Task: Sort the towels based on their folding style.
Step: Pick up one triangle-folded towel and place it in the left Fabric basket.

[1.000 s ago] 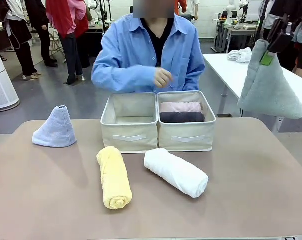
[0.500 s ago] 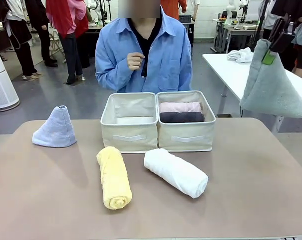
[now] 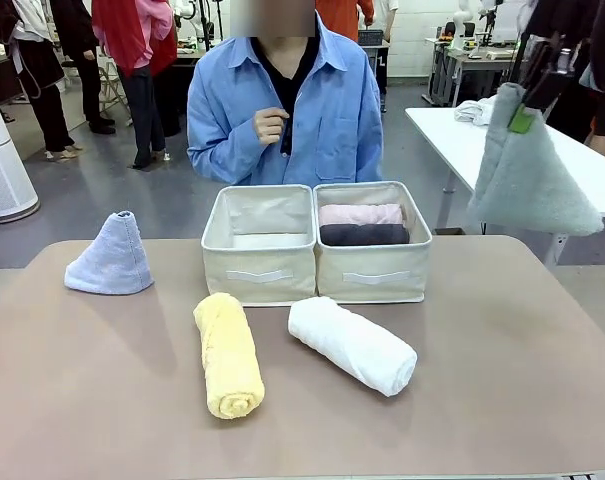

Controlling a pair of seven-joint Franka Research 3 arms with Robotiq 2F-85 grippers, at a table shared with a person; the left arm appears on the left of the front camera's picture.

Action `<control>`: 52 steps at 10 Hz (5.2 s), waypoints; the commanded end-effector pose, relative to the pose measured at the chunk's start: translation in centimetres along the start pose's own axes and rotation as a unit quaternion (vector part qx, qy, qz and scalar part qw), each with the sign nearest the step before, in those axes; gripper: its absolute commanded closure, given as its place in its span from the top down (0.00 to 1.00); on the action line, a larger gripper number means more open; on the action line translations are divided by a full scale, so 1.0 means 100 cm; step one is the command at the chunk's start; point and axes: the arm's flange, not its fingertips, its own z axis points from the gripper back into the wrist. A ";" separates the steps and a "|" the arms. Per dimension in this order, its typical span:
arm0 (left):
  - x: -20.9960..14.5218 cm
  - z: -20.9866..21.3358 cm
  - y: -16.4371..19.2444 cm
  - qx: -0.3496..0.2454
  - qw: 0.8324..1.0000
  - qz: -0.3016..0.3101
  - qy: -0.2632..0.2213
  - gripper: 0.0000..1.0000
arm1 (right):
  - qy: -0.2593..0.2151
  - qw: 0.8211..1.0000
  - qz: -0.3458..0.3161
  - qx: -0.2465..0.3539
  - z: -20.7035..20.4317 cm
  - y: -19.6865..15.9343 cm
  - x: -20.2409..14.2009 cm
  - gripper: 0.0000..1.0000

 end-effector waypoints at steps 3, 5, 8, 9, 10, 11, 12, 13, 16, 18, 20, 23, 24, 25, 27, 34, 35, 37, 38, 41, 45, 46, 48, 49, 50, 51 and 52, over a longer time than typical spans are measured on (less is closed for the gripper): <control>0.001 0.000 -0.001 0.006 1.000 0.001 -0.002 1.00 | -0.026 0.997 0.076 0.023 -0.019 -0.022 0.063 0.17; 0.001 0.000 -0.001 0.006 1.000 0.001 -0.002 1.00 | -0.019 0.994 0.098 0.044 -0.037 -0.024 0.090 0.17; 0.001 0.000 -0.001 0.006 1.000 0.001 -0.002 1.00 | 0.086 0.996 0.026 -0.007 0.053 0.066 -0.013 0.17; 0.001 0.000 -0.001 0.006 1.000 0.001 -0.002 1.00 | 0.077 0.997 0.020 -0.013 0.058 0.084 -0.026 0.17; 0.001 0.000 -0.001 0.006 1.000 0.001 -0.002 1.00 | 0.065 0.997 0.025 -0.016 0.056 0.084 -0.027 0.17; 0.001 0.000 -0.001 0.006 1.000 0.001 -0.002 1.00 | 0.054 0.998 0.032 -0.011 0.054 0.079 -0.027 0.17; 0.001 0.000 -0.001 0.006 1.000 0.001 -0.002 1.00 | 0.053 0.998 0.036 -0.008 0.052 0.076 -0.026 0.17; 0.001 0.000 -0.001 0.006 1.000 0.001 -0.002 1.00 | 0.050 0.998 0.040 -0.011 0.053 0.076 -0.025 0.17; 0.001 0.000 -0.001 0.006 1.000 0.001 -0.002 1.00 | 0.042 0.998 0.038 -0.018 0.055 0.079 -0.027 0.17; 0.001 0.000 -0.001 0.006 1.000 0.001 -0.002 1.00 | 0.037 0.998 0.040 -0.020 0.054 0.078 -0.026 0.17; 0.001 0.000 -0.001 0.006 1.000 0.001 -0.002 1.00 | 0.034 0.998 0.041 -0.018 0.053 0.077 -0.024 0.17; 0.001 0.000 -0.001 0.006 1.000 0.001 -0.002 1.00 | 0.029 0.998 0.045 -0.019 0.054 0.076 -0.019 0.17; 0.001 0.000 -0.001 0.006 1.000 0.001 -0.002 1.00 | 0.024 0.998 0.050 -0.021 0.056 0.075 -0.016 0.17; 0.001 0.000 -0.001 0.006 1.000 0.001 -0.002 1.00 | 0.015 0.998 0.054 -0.021 0.057 0.073 -0.010 0.17; 0.001 0.000 -0.001 0.006 1.000 0.001 -0.002 1.00 | 0.012 0.998 0.066 -0.019 0.056 0.071 0.004 0.17; 0.001 0.000 -0.001 0.006 1.000 0.001 -0.002 1.00 | 0.017 0.997 0.073 -0.018 0.052 0.073 0.017 0.17; 0.001 0.000 -0.001 0.006 1.000 0.001 -0.002 1.00 | 0.017 0.997 0.073 -0.018 0.052 0.073 0.017 0.17; 0.001 0.000 -0.001 0.006 1.000 0.001 -0.002 1.00 | 0.017 0.997 0.073 -0.018 0.052 0.073 0.017 0.17; 0.001 0.000 -0.001 0.006 1.000 0.001 -0.002 1.00 | 0.017 0.997 0.073 -0.018 0.052 0.073 0.017 0.17; 0.001 0.000 -0.001 0.006 1.000 0.001 -0.002 1.00 | 0.002 0.997 0.071 -0.022 0.049 0.068 0.025 0.17; 0.001 0.000 -0.001 0.006 1.000 0.001 -0.002 1.00 | -0.062 0.997 0.046 -0.020 0.020 0.028 0.100 0.17; 0.001 0.000 -0.001 0.006 1.000 0.001 -0.002 1.00 | -0.055 0.996 0.068 -0.013 0.013 0.021 0.129 0.17; 0.001 0.000 -0.001 0.006 1.000 0.001 -0.002 1.00 | -0.040 0.994 0.103 -0.011 0.004 0.013 0.177 0.17; 0.001 0.000 -0.001 0.006 1.000 0.001 -0.002 1.00 | -0.039 0.992 0.117 -0.010 0.001 0.010 0.196 0.17; 0.001 0.000 -0.001 0.006 1.000 0.001 -0.002 1.00 | -0.043 0.990 0.135 -0.005 0.001 0.012 0.205 0.17; 0.001 0.000 -0.001 0.006 1.000 0.001 -0.002 1.00 | -0.010 0.986 0.164 0.023 0.014 0.018 0.193 0.17; 0.001 0.000 -0.001 0.006 1.000 0.001 -0.002 1.00 | -0.057 0.990 0.128 -0.004 -0.013 0.020 0.201 0.17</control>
